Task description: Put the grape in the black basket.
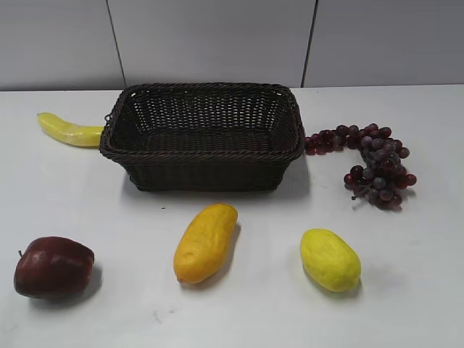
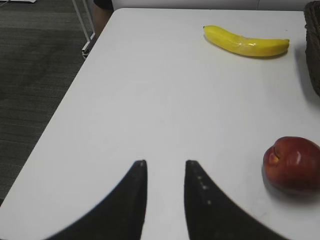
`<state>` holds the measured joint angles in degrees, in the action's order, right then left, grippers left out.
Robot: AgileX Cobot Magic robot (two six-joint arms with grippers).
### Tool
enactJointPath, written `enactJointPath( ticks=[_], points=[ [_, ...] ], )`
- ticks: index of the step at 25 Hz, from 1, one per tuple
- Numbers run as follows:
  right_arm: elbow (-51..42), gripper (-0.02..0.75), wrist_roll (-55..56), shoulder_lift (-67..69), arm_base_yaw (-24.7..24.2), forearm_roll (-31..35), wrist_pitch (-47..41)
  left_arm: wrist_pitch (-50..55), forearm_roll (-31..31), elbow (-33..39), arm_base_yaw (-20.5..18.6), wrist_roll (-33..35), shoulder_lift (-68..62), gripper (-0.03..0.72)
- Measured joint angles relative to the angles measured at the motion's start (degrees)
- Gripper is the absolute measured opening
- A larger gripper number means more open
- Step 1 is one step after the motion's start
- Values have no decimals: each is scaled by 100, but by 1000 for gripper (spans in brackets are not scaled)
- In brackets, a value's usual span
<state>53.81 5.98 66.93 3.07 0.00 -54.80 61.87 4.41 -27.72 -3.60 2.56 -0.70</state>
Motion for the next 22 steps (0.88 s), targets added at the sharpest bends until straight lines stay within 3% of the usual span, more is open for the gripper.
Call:
enactJointPath(
  ticks=[6, 11, 22],
  points=[
    [660, 506, -220, 1427, 229, 0, 201, 0, 0, 0, 0, 0, 0, 228],
    [921, 507, -233, 2310, 545, 31, 923, 0, 0, 0, 0, 0, 0, 228],
    [1011, 506, -56, 3640, 578, 413, 2346, 0, 0, 0, 0, 0, 0, 228]
  ],
)
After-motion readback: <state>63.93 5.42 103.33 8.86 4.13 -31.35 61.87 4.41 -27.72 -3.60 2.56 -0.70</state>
